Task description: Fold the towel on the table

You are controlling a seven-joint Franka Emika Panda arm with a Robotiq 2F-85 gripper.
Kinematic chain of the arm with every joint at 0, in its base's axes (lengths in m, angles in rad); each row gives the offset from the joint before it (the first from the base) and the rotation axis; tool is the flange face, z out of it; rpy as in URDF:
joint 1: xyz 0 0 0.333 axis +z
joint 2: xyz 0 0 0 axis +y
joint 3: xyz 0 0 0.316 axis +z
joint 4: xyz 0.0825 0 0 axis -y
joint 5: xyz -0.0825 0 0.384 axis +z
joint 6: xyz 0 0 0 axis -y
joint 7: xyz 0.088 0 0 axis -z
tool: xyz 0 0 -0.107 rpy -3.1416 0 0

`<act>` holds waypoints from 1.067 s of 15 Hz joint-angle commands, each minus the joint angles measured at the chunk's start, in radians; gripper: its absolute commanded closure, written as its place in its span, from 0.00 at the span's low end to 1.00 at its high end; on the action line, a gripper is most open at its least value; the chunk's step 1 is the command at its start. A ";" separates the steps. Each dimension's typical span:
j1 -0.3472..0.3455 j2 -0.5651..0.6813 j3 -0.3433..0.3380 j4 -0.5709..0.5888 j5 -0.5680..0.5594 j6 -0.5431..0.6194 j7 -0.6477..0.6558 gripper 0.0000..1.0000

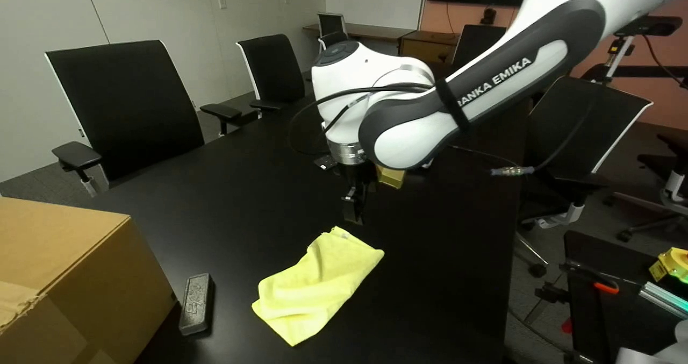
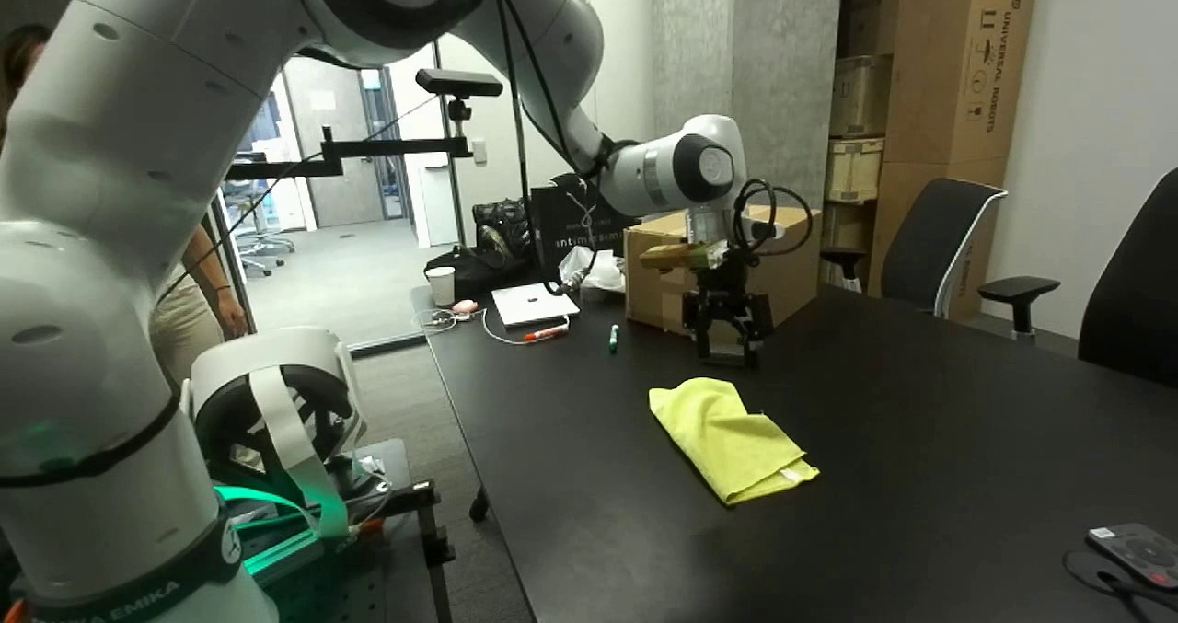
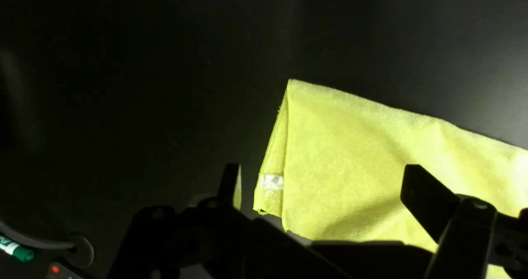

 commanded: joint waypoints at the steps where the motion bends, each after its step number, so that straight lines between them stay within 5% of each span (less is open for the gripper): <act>1: -0.017 -0.193 0.017 -0.243 0.029 0.060 0.040 0.00; 16: -0.075 -0.891 0.089 -1.043 0.100 0.287 0.153 0.00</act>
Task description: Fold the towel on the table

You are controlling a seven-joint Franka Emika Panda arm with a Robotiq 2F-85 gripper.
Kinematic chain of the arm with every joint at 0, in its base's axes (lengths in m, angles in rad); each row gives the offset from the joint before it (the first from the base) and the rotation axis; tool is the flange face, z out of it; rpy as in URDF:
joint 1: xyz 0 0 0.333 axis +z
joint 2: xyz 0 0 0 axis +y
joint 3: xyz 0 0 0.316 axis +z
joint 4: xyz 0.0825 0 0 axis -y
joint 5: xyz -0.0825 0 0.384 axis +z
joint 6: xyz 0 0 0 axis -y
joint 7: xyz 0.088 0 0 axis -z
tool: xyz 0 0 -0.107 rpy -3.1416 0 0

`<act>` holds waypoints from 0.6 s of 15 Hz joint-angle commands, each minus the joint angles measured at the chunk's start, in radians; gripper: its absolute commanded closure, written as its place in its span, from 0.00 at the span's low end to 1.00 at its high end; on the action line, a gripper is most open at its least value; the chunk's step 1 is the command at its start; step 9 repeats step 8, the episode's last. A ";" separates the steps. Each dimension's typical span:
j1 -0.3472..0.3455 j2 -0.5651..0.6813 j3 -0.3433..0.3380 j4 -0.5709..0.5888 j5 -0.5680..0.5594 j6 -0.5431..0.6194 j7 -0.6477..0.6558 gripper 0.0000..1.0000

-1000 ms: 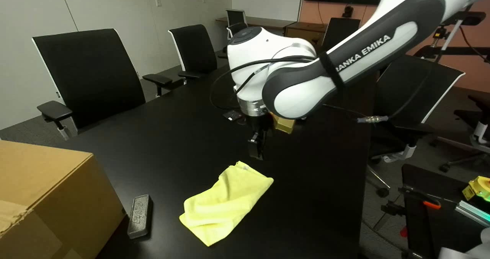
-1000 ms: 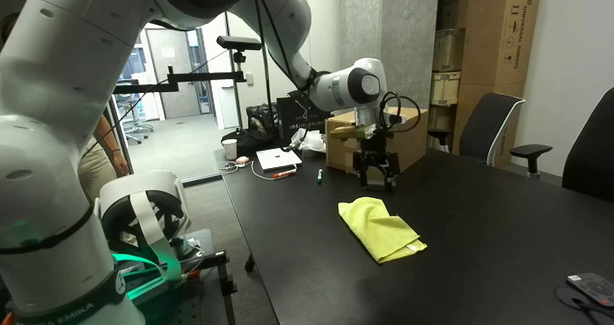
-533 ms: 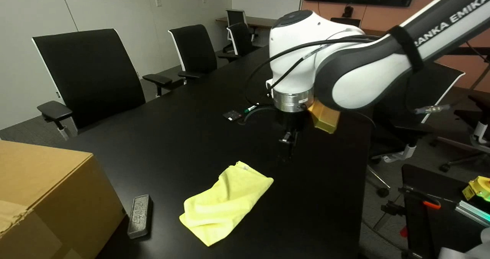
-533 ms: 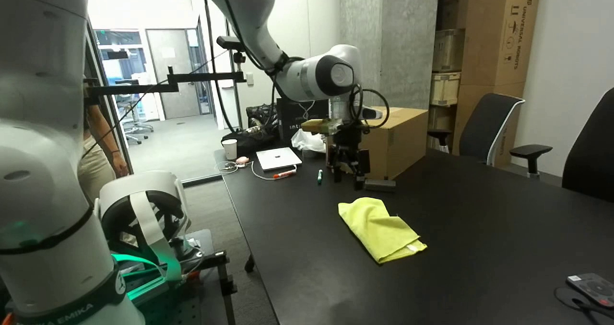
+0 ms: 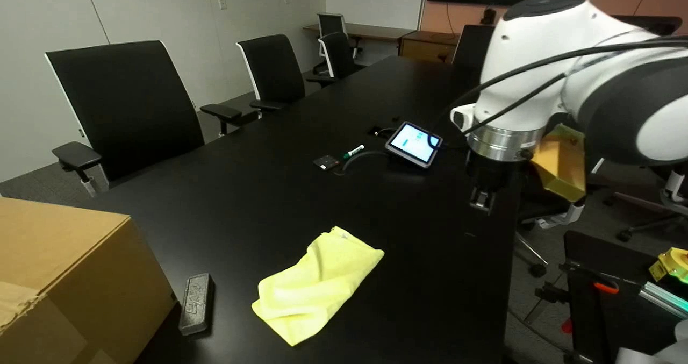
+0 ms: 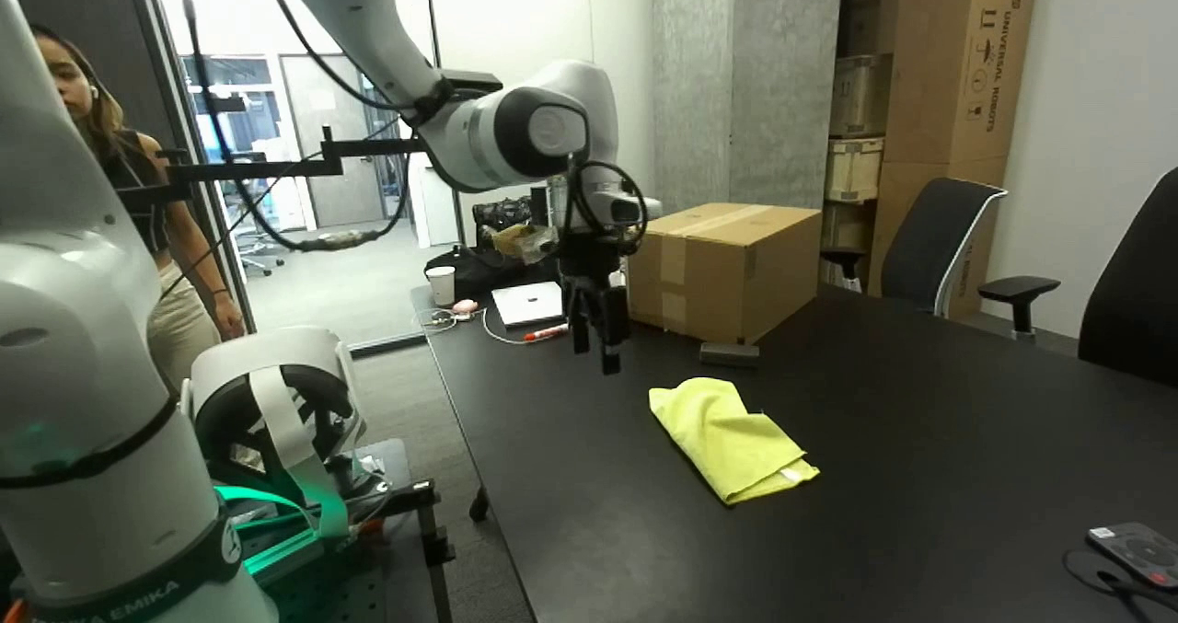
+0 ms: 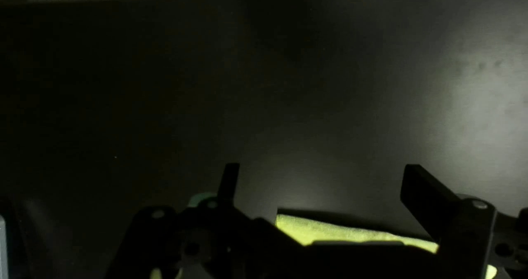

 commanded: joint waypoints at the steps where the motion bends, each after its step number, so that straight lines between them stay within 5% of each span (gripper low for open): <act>1: -0.044 -0.050 0.044 -0.053 0.009 0.008 -0.002 0.00; 4: -0.059 -0.161 0.058 -0.163 0.016 0.032 -0.002 0.00; 9: -0.060 -0.179 0.059 -0.177 0.018 0.038 -0.001 0.00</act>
